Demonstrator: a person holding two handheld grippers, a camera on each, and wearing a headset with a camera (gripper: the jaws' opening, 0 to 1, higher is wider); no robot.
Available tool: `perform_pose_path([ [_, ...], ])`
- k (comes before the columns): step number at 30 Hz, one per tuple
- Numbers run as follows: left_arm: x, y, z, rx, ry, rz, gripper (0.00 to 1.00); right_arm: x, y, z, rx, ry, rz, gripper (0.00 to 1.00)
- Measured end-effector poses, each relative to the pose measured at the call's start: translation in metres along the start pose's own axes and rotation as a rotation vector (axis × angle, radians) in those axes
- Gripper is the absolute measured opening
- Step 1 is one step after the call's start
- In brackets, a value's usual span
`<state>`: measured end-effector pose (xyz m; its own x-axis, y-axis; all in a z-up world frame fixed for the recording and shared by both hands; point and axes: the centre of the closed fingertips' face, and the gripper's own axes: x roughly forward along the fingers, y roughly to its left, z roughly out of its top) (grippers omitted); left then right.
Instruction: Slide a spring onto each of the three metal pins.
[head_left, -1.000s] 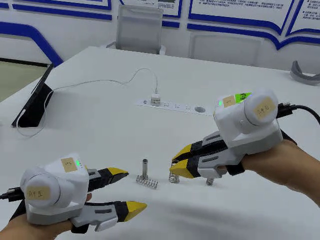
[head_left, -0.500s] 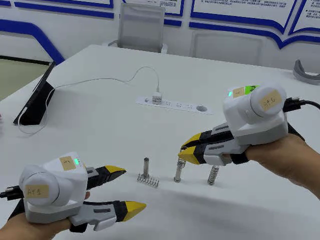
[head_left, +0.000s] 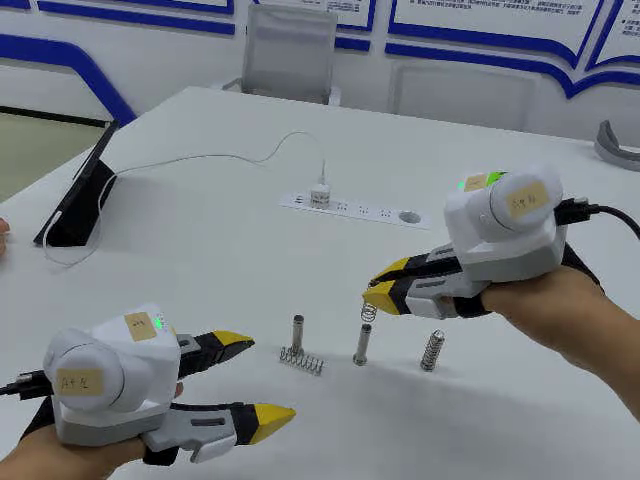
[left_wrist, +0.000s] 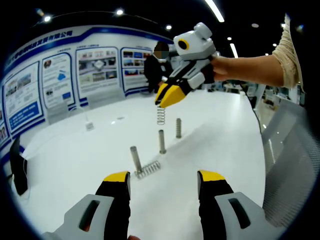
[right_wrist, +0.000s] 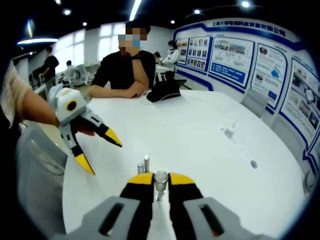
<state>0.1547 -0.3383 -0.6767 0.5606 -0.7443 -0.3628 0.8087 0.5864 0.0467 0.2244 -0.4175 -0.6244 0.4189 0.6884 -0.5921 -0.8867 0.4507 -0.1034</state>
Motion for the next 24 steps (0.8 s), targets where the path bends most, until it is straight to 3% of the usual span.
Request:
perform_pose_path([
  [24, -0.002, 0.001, -0.005, -0.001, 0.014, 0.002, 0.53, 0.016, -0.004, -0.025, 0.053, 0.026, -0.006, 0.12],
])
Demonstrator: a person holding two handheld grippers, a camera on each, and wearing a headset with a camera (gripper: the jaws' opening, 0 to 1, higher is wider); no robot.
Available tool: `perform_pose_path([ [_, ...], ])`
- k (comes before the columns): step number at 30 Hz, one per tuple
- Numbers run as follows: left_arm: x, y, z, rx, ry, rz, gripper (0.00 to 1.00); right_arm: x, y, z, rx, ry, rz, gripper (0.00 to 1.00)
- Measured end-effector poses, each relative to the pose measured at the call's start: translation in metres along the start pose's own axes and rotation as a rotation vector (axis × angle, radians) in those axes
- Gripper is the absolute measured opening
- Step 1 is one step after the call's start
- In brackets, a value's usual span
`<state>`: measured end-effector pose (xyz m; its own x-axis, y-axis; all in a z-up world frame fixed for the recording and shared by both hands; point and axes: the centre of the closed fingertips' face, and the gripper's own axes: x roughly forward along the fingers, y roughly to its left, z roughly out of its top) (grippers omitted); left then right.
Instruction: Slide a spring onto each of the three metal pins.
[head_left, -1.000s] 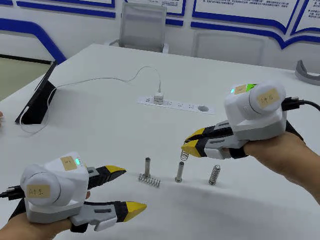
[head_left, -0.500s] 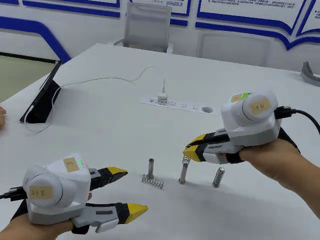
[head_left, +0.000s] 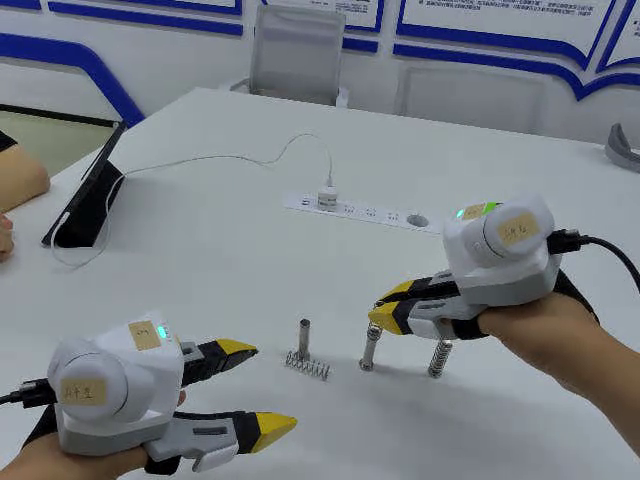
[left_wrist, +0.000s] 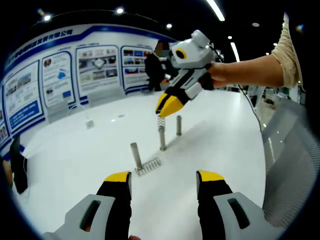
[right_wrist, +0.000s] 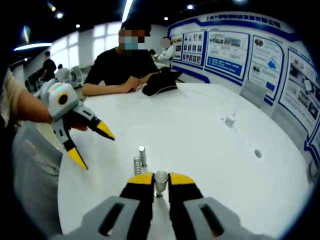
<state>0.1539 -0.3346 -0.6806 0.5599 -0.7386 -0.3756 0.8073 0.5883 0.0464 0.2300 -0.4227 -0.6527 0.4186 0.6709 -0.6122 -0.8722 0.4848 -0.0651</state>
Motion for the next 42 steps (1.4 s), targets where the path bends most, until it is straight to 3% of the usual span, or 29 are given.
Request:
perform_pose_path([
  [30, 0.002, 0.002, -0.003, -0.017, 0.002, 0.008, 0.52, 0.026, 0.001, -0.034, 0.038, 0.050, -0.006, 0.12],
  [42, 0.004, 0.000, -0.001, -0.017, 0.003, 0.008, 0.52, 0.026, 0.001, -0.035, 0.036, 0.046, -0.005, 0.16],
])
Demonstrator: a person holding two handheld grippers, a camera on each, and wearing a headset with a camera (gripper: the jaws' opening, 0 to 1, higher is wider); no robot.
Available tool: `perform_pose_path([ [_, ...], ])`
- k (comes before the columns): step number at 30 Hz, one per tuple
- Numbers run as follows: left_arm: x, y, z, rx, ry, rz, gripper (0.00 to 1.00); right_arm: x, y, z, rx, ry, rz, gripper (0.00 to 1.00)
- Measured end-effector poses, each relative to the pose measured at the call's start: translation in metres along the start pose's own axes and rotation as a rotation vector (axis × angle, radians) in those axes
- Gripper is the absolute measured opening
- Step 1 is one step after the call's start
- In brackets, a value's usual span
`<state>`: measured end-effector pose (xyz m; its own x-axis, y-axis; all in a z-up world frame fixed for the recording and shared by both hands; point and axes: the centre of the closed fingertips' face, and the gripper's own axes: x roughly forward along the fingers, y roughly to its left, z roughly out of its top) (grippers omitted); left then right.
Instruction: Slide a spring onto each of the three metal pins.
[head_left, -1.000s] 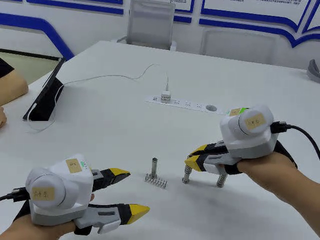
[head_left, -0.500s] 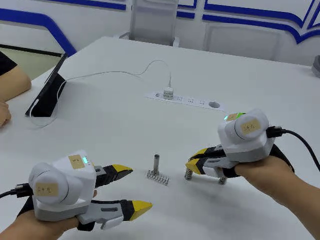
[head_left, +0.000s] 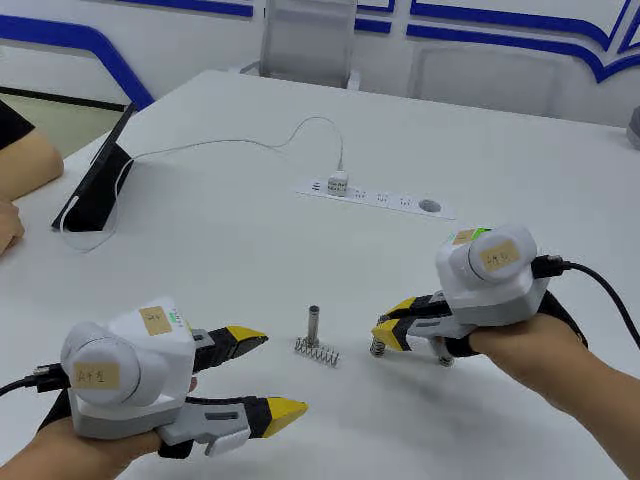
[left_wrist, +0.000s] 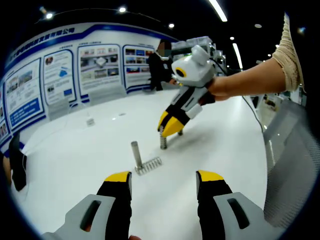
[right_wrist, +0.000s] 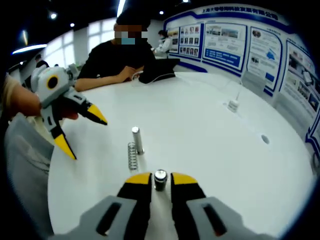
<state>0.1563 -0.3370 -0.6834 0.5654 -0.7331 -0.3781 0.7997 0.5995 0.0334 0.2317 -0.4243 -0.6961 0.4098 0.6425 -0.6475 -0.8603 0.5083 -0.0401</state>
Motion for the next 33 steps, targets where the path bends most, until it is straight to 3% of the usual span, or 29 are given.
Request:
perform_pose_path([
  [12, 0.000, 0.001, 0.001, 0.004, 0.000, 0.001, 0.52, -0.012, 0.001, 0.007, -0.003, -0.033, -0.018, 0.19],
  [20, -0.001, 0.002, 0.000, 0.005, 0.002, 0.002, 0.53, -0.023, 0.008, 0.025, -0.031, -0.079, -0.024, 0.19],
  [33, -0.004, 0.004, 0.000, 0.006, 0.000, 0.007, 0.52, -0.013, 0.029, 0.035, -0.063, -0.087, 0.015, 0.19],
])
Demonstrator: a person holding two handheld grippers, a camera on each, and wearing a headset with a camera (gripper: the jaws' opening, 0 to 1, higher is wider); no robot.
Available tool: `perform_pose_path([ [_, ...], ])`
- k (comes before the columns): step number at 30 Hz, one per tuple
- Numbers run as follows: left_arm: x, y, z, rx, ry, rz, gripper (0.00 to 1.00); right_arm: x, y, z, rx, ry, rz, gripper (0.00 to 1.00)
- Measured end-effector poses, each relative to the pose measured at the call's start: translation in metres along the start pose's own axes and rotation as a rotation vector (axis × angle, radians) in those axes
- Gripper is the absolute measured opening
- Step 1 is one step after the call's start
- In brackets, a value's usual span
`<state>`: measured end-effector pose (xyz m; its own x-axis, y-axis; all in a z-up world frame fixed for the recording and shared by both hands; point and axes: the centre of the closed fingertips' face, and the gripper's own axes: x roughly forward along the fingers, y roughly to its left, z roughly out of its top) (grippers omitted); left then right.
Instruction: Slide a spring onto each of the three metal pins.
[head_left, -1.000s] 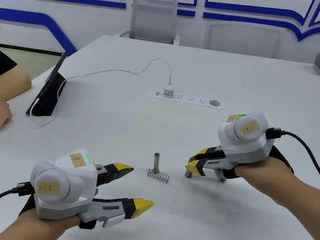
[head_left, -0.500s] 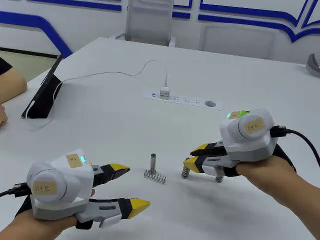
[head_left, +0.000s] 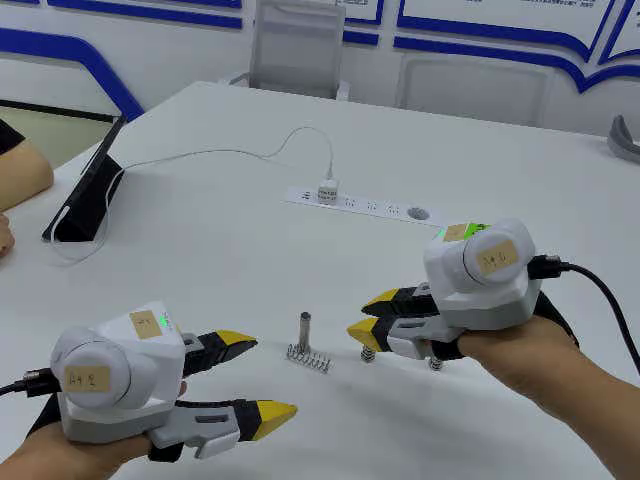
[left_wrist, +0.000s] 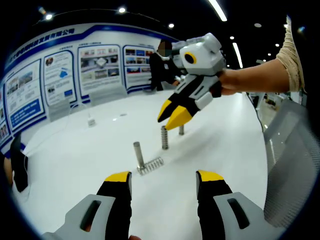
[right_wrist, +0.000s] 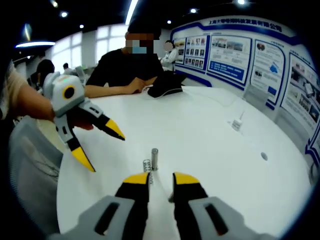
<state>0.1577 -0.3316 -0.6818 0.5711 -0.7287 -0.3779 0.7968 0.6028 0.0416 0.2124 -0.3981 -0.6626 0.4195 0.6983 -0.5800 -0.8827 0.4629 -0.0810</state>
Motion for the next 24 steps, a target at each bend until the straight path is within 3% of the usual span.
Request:
perform_pose_path([
  [10, -0.001, 0.001, -0.001, -0.004, 0.003, 0.004, 0.52, 0.013, 0.012, -0.003, -0.012, 0.016, 0.034, 0.19],
  [24, 0.000, 0.001, -0.006, -0.015, 0.010, 0.005, 0.52, 0.027, 0.011, -0.017, 0.004, 0.054, 0.052, 0.19],
])
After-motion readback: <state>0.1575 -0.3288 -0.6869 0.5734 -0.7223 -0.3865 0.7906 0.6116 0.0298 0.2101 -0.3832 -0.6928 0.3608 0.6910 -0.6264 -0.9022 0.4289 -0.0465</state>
